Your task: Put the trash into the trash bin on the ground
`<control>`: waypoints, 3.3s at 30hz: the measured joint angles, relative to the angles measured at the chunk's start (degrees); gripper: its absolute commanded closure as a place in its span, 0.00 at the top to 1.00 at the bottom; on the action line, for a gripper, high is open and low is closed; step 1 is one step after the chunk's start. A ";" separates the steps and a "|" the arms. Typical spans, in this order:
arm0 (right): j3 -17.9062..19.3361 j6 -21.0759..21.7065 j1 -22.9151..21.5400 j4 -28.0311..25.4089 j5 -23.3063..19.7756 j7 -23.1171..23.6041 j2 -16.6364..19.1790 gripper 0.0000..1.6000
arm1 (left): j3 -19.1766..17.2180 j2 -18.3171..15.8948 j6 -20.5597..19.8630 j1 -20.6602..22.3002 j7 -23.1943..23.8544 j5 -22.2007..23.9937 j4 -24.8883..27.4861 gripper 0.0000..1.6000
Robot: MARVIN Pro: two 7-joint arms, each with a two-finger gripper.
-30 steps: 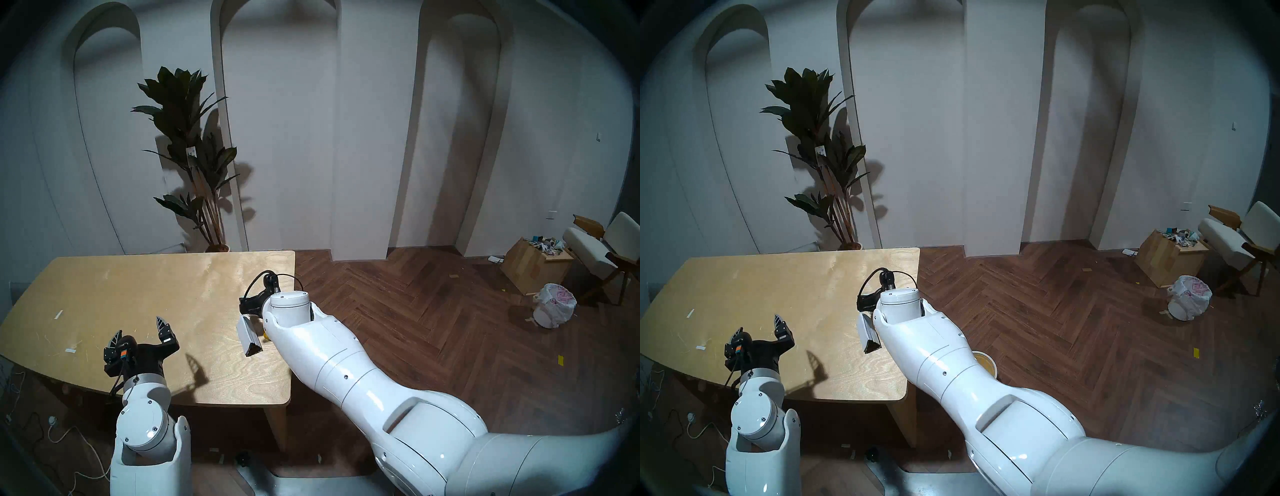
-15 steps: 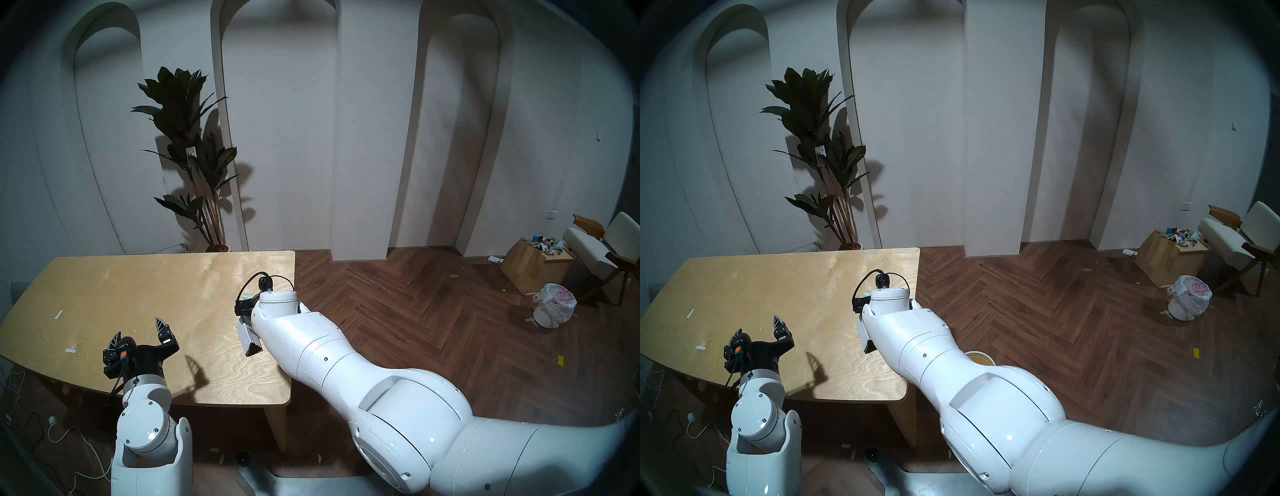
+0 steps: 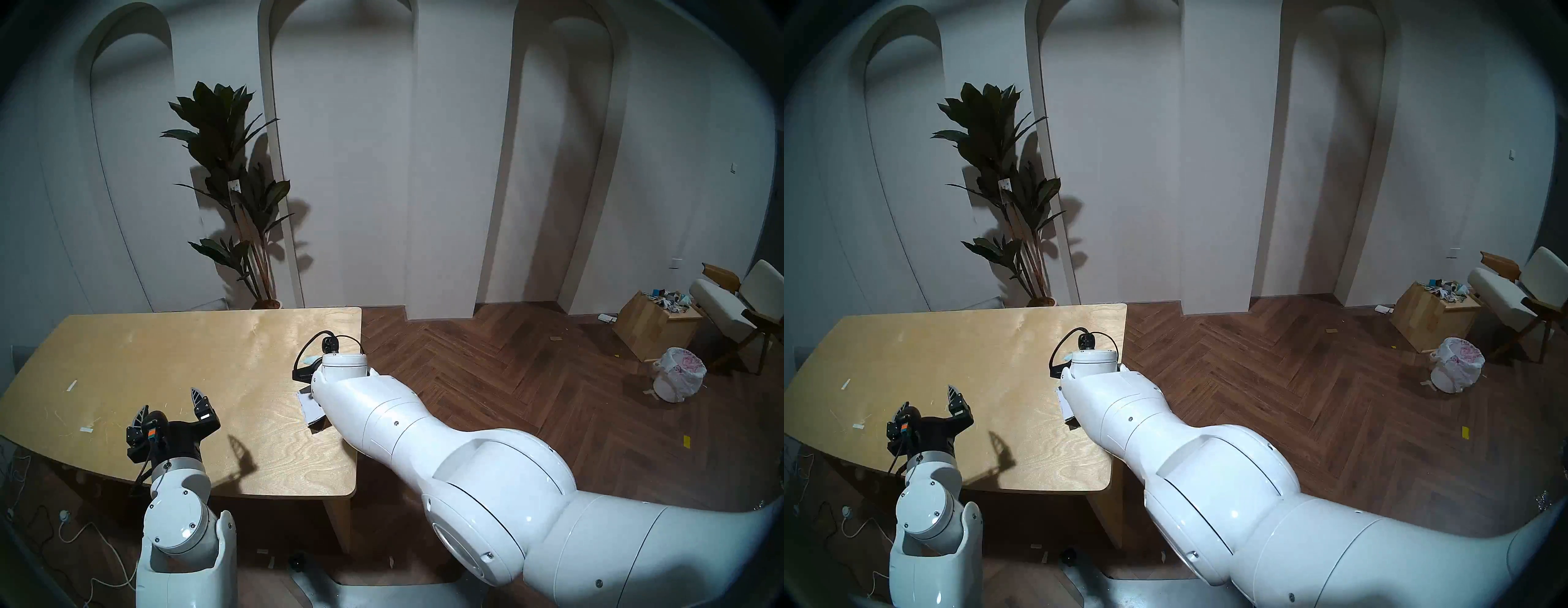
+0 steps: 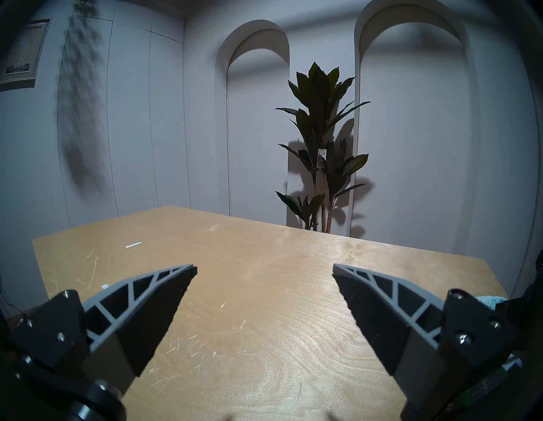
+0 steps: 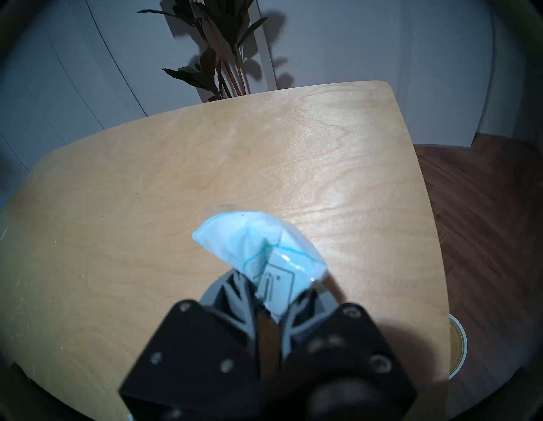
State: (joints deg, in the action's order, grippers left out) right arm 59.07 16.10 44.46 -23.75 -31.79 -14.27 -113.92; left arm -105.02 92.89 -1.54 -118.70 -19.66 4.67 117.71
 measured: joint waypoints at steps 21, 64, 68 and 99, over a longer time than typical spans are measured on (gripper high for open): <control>3.44 -14.44 -3.23 -0.94 -2.69 6.43 1.98 0.00 | 0.16 -0.31 -3.23 -0.43 0.08 -0.01 1.35 1.00; 7.72 -28.07 -3.12 16.07 -2.16 11.54 14.27 0.00 | 0.22 -0.50 -3.63 -0.60 0.10 0.03 1.79 1.00; 7.66 -28.16 -3.13 16.25 -1.85 10.92 14.27 0.00 | 0.22 -0.51 -3.63 -0.59 0.10 0.03 1.77 1.00; 5.73 -30.54 -2.59 16.91 0.62 6.06 14.41 0.00 | 0.26 -0.58 -3.63 -0.50 0.08 0.01 1.69 1.00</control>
State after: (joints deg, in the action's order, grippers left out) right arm 64.81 -14.44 41.87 -6.83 -31.17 -8.21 -99.51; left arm -104.76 92.31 -5.17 -119.20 -19.57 4.68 119.40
